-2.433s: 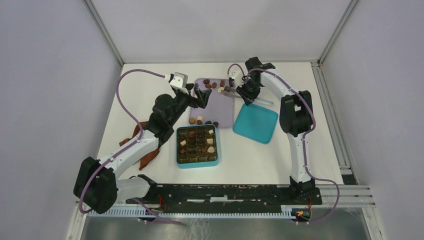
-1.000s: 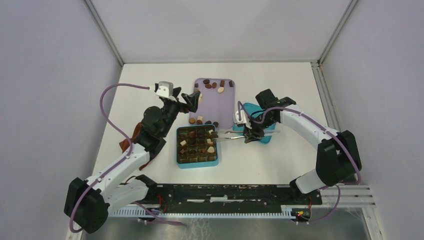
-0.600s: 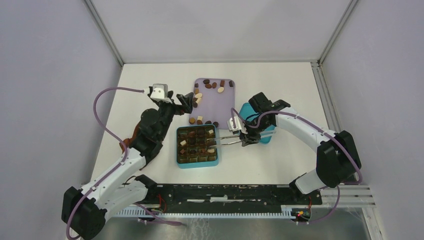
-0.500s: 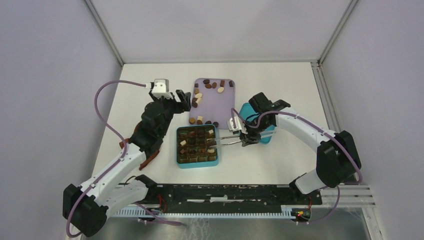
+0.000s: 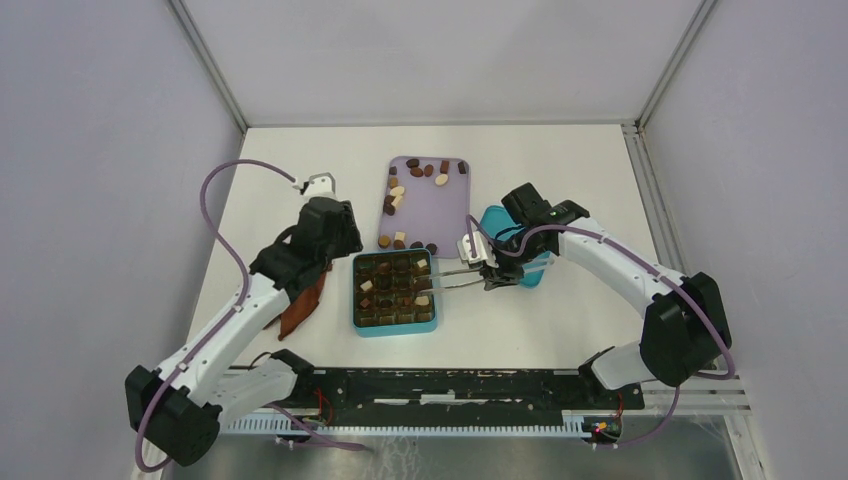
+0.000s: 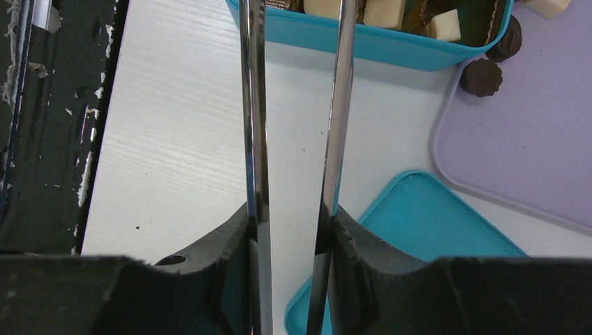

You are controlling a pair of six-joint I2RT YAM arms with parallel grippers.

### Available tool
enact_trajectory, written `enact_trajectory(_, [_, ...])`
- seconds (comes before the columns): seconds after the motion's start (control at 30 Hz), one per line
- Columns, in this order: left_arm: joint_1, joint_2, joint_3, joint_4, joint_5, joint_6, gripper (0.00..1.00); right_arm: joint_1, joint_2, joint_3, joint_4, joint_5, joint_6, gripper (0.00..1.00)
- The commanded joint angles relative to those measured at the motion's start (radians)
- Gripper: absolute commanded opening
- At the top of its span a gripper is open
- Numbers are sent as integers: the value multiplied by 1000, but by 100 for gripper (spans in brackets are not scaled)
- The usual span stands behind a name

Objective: Pack the chocolate
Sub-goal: Pick up the packing box from the center of the board.

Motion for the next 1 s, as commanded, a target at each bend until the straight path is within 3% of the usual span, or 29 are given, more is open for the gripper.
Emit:
enact_trajectory(0.0, [14, 79, 16, -127, 84, -81, 58, 4, -22, 0, 15, -38, -15, 3])
enact_trajectory(0.2, [34, 164, -17, -129, 157, -65, 46, 12, -3, -4, 16, -31, -18, 3])
enact_trajectory(0.73, [65, 291, -100, -114, 220, -57, 42, 25, 24, -7, 13, -17, -20, 3])
enact_trajectory(0.87, [66, 319, -111, -87, 239, -50, 32, 26, 22, -7, 13, -16, -19, 3])
enact_trajectory(0.97, [68, 332, -114, -78, 242, -44, 31, 25, 23, -6, 14, -14, -20, 3])
